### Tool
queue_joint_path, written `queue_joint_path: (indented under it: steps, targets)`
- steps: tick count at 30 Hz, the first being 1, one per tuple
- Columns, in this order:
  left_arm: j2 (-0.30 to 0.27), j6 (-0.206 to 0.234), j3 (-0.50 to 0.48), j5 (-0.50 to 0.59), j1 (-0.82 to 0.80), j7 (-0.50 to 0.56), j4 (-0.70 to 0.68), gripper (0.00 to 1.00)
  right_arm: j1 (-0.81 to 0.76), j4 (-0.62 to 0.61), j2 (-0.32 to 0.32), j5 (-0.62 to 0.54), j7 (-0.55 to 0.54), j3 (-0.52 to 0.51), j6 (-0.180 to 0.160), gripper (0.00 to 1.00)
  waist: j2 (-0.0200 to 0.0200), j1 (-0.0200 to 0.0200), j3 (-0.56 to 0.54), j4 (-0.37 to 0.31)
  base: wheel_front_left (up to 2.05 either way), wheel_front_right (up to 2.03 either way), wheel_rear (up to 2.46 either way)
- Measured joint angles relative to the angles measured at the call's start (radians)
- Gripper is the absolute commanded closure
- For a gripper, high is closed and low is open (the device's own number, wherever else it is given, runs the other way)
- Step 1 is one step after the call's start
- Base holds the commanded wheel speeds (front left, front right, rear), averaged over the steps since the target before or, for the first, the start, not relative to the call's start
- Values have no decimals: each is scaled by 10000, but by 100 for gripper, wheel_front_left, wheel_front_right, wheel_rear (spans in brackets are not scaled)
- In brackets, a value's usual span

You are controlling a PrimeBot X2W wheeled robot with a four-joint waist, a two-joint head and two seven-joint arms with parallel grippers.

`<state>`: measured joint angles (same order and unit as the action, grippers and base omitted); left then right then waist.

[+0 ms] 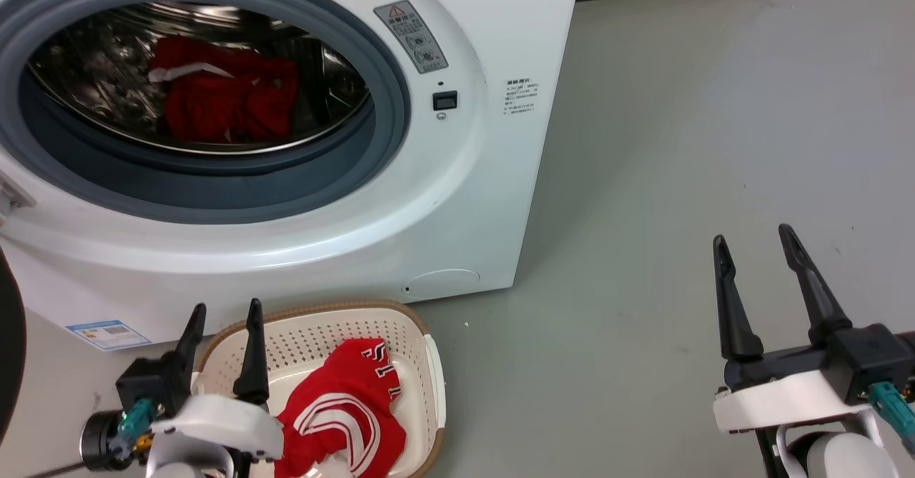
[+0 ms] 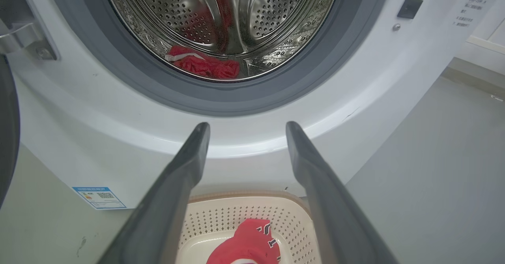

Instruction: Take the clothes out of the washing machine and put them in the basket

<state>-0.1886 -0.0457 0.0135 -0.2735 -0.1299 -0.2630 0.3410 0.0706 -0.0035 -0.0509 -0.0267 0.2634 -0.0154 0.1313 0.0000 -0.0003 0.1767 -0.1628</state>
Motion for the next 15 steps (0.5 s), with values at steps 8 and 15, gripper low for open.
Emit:
queue_joint_path:
  steps: [8,15]
  targets:
    - [780,-100,-671,604,1125,0,-1519,0,-396,215,0,100,-2,10,0,0,0,0,-699,149,0,0,0]
    - [1016,-337,-840,1014,1252,0,-2150,0,-504,196,2,173,-2,111,0,0,0,1,-832,154,0,0,0]
